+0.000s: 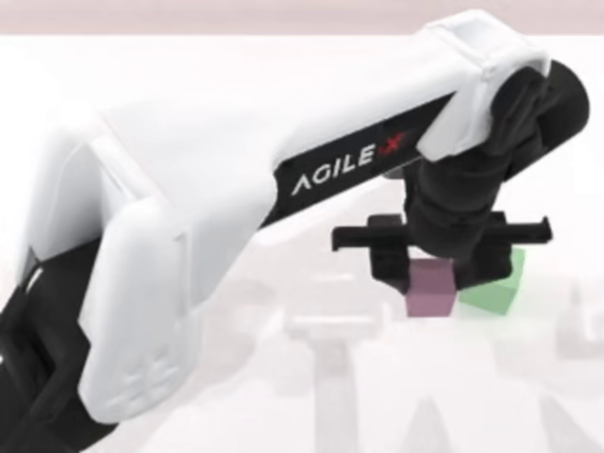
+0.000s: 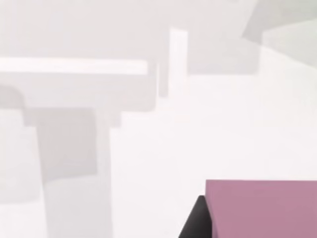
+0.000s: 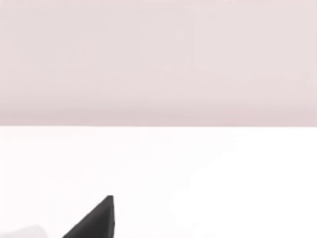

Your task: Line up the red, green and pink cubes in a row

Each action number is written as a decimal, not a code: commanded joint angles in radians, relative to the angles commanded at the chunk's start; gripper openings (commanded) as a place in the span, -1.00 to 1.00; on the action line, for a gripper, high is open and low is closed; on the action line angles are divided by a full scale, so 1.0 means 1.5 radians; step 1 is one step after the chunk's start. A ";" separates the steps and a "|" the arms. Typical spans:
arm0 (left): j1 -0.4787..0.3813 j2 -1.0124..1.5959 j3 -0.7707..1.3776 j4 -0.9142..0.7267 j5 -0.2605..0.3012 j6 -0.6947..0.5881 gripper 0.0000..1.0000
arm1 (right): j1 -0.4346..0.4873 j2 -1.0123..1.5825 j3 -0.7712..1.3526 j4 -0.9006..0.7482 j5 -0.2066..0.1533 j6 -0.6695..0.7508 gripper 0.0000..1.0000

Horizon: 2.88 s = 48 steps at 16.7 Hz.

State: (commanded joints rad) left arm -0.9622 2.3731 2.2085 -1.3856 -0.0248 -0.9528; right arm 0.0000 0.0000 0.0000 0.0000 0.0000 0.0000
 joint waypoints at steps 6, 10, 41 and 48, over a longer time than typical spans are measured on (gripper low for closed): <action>0.000 0.007 -0.116 0.124 0.000 -0.002 -1.00 | 0.000 0.000 0.000 0.000 0.000 0.000 1.00; -0.002 0.011 -0.166 0.175 0.000 -0.002 -1.00 | 0.000 0.000 0.000 0.000 0.000 0.000 1.00; 0.004 0.002 -0.072 0.066 -0.001 -0.006 1.00 | 0.000 0.000 0.000 0.000 0.000 0.000 1.00; 0.004 -0.006 -0.016 0.006 -0.001 -0.006 1.00 | 0.000 0.000 0.000 0.000 0.000 0.000 1.00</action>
State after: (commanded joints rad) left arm -0.9557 2.3640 2.1852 -1.3772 -0.0258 -0.9620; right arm 0.0000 0.0000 0.0000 0.0000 0.0000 0.0000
